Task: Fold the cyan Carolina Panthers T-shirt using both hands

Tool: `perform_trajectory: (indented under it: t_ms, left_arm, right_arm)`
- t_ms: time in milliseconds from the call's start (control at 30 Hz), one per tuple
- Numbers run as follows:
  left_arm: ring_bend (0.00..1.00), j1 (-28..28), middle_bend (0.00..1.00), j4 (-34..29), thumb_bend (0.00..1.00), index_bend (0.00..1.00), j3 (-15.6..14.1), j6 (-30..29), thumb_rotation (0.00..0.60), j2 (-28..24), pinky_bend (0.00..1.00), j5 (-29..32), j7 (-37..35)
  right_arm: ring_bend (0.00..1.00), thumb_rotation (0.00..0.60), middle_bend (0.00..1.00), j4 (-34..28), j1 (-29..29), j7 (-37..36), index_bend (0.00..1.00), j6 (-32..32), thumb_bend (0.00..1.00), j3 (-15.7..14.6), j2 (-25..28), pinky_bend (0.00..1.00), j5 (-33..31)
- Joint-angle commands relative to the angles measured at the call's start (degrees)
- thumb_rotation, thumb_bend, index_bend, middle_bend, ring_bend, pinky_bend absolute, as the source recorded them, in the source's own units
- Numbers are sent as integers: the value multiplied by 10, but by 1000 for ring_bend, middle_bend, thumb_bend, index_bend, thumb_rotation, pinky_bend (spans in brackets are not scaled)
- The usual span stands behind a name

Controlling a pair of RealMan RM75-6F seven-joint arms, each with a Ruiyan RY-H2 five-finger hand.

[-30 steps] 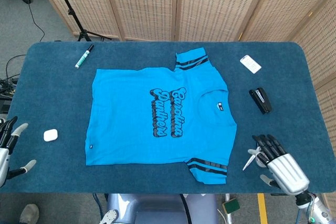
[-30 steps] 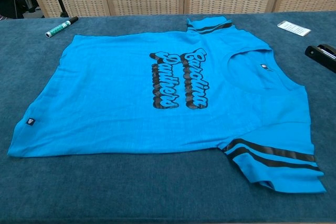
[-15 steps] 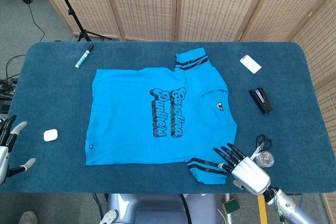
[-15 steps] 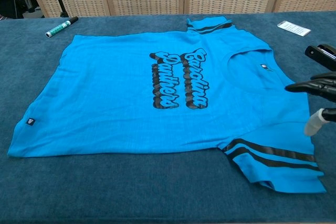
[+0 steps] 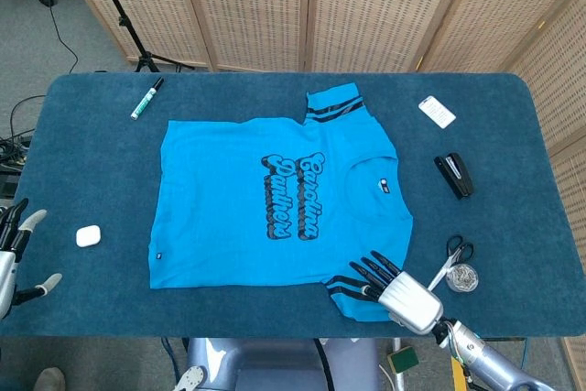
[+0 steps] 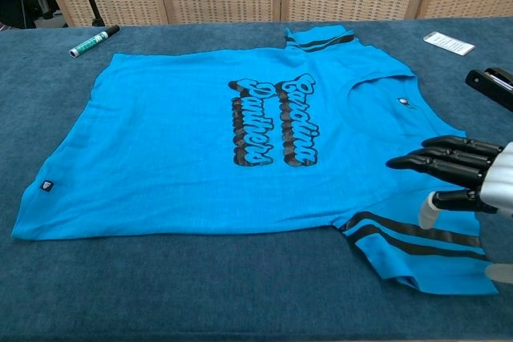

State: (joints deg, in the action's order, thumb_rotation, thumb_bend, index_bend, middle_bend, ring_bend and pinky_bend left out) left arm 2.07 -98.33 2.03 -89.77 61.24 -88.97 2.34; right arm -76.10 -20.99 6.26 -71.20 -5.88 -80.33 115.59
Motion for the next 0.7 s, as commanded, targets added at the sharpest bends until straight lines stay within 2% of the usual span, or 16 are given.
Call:
perform_trajectory:
  t_ms: [33,600,700]
  left_arm:
    - [0,1,0,0,0,0,1,2,600,1,0,2,2]
    - [0,4,0,0,0,0,3,10,600,2,0,12,5]
    - [0,5,0,-1,0,0,3,11,600,2,0,12,6]
  right_arm:
    - [0,600,27,6,-5,6,363,8,0,1,-8,0,-6]
    - [0,600,36,40,-24,1,368,22,0,-2,-53,0,-43]
    - [0,600,42,43,-27,-8,390,21,54,1,-60,0,-54]
